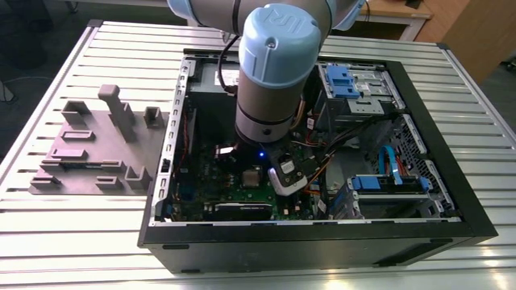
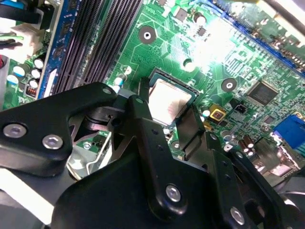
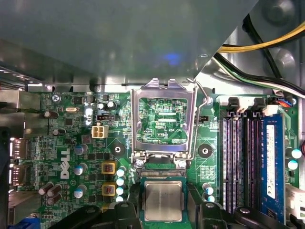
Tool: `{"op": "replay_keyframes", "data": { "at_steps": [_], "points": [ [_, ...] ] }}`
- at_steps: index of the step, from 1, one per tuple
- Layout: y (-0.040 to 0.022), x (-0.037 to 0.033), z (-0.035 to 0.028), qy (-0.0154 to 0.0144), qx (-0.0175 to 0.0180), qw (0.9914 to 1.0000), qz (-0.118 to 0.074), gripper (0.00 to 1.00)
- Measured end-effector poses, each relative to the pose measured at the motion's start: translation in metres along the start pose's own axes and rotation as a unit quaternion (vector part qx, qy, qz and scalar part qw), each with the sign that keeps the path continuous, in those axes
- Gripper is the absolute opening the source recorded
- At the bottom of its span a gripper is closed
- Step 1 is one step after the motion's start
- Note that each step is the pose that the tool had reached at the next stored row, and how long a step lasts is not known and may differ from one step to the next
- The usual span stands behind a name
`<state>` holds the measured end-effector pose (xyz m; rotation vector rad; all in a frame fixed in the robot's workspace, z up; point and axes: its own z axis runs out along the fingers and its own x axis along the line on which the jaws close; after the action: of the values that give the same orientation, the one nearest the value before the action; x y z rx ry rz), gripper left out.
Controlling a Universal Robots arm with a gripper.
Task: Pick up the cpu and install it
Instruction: 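Place the cpu into insertion slot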
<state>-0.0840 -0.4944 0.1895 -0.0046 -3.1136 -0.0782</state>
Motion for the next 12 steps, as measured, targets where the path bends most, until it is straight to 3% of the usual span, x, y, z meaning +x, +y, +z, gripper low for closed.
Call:
{"op": "replay_keyframes", "data": {
  "at_steps": [12],
  "points": [
    [0.0006, 0.0005, 0.0012, 0.0001, -0.0002, 1.00000, 0.000, 0.47]
  ]
}}
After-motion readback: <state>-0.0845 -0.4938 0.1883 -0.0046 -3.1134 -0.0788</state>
